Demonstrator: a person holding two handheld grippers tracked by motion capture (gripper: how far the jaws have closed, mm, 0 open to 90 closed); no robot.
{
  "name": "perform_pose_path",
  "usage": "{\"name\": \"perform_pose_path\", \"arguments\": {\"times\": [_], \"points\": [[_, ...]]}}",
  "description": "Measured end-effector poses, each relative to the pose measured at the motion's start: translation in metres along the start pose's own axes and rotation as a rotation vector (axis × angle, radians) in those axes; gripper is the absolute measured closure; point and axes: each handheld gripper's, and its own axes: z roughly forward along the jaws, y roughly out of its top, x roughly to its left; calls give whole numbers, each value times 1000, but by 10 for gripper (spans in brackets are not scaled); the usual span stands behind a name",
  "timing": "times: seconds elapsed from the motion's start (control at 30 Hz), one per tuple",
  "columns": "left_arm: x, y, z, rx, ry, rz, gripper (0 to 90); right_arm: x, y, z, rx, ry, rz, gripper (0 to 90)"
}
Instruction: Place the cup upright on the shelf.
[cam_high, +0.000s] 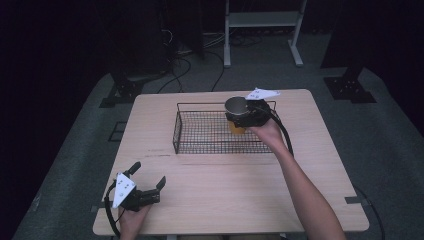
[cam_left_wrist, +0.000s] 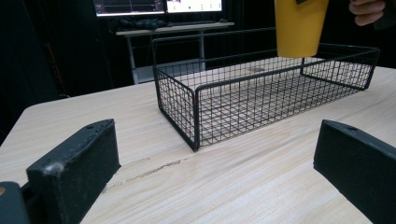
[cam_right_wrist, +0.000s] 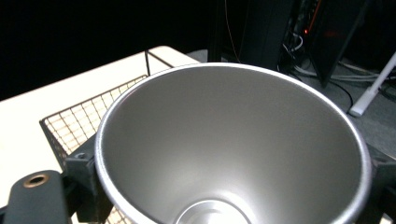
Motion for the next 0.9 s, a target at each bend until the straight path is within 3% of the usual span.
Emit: {"name": "perform_pose_path", "arguments": {"times": [0.17,0.3,0.7,0.9], "points": [[0,0,0,0,-1,0,0,-6,1,10,12,5,7,114],[0,0,0,1,-2,-1,0,-12,1,17,10,40,31,114],[0,0,0,0,-2,-2,0,-20,-14,37,21,83,5,114],[1,0,0,-2,-3,-3,0,-25,-18,41,25,94,21,114]]}}
